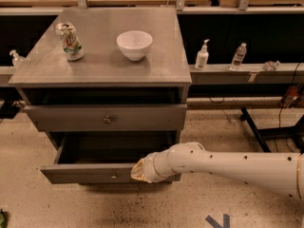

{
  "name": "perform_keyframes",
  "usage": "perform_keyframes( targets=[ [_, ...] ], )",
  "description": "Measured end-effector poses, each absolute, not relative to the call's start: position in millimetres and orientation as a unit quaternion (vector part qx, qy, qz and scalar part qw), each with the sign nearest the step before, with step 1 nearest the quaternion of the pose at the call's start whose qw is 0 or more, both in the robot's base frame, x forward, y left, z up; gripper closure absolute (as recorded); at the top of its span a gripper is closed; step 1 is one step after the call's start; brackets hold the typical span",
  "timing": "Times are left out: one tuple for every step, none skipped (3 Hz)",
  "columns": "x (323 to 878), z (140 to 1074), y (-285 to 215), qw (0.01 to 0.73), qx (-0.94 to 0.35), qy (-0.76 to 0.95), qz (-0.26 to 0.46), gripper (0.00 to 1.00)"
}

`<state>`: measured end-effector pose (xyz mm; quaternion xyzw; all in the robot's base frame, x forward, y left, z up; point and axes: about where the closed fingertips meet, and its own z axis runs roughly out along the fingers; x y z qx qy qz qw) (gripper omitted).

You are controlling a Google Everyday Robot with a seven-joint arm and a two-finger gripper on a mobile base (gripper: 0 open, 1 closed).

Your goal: Close middle drawer

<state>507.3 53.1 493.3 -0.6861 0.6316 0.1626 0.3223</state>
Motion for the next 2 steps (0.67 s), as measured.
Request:
perform_keyframes(
  targets=[
    [498.4, 481.1, 60.3, 0.327, -0.681, 0.631, 0.176, 1.00],
    [498.4, 481.1, 60.3, 0.327, -0.681, 0.631, 0.176, 1.00]
  ],
)
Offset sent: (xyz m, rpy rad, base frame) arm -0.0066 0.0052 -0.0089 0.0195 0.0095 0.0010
